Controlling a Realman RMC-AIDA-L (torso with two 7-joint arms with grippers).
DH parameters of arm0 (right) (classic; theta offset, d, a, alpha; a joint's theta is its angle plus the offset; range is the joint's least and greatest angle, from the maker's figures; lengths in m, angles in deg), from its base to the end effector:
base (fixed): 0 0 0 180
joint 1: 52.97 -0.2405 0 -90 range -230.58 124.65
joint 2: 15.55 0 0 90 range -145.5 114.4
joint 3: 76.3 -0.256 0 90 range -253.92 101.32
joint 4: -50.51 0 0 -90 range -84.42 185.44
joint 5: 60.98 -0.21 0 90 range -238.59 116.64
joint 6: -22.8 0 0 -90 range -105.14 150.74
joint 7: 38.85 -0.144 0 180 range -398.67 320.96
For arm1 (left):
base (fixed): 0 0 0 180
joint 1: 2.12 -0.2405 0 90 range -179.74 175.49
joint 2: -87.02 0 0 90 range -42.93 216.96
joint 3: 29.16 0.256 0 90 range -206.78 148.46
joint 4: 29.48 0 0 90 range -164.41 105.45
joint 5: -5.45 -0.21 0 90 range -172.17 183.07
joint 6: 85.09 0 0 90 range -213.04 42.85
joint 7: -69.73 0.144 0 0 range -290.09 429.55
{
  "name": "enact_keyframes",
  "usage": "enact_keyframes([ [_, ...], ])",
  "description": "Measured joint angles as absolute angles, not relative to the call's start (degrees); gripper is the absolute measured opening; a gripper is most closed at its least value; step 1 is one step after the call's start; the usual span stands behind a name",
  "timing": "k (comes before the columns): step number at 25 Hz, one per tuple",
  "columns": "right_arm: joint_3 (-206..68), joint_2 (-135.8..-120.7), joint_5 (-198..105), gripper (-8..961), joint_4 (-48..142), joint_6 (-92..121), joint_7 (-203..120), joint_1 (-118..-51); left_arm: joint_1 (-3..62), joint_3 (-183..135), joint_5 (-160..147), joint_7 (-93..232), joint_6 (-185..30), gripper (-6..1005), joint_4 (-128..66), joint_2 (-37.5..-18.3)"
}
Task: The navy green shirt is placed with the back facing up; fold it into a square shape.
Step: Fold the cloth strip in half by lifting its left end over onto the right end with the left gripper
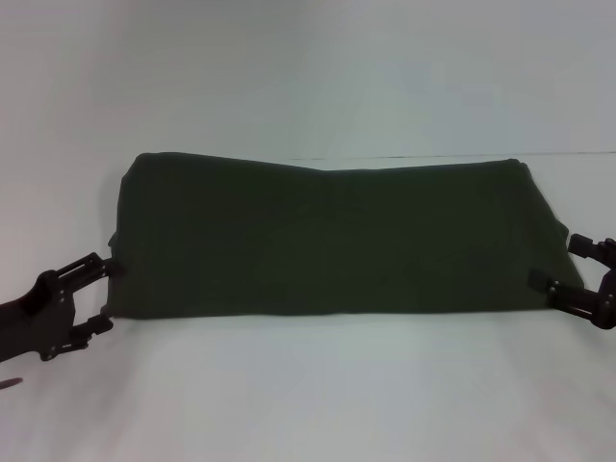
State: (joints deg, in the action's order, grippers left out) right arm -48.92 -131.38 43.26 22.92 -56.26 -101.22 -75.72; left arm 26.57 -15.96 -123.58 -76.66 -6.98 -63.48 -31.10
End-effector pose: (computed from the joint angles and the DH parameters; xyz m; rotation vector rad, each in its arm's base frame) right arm 0.3422 0.3149 0.0368 -2.2401 0.6640 0.7057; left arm -0.3464 0.3268 0.0327 -1.4966 -2.2514 -0.9827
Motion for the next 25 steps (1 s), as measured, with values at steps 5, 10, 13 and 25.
enact_keyframes([
  [5, -48.9, -131.33, 43.3, 946, 22.9, -57.0, -101.2, -75.7, 26.8, -15.8, -123.7, -77.8, -9.7, 950, -62.1, -31.11],
  [10, -48.9, -131.3, 43.3, 946, 22.9, -57.6, -101.2, -75.7, 27.2, -15.8, -123.4, -78.5, -13.2, 950, -60.6, -31.11],
  [13, -48.9, -131.3, 43.3, 946, 22.9, -57.7, -101.2, -75.7, 27.6, -15.8, -123.3, -78.5, -14.5, 950, -59.6, -31.03],
  [25, -49.2, -131.29, 43.3, 945, 22.9, -57.7, -101.2, -75.7, 28.4, -15.9, -123.1, -79.9, -17.5, 950, -58.8, -31.03],
])
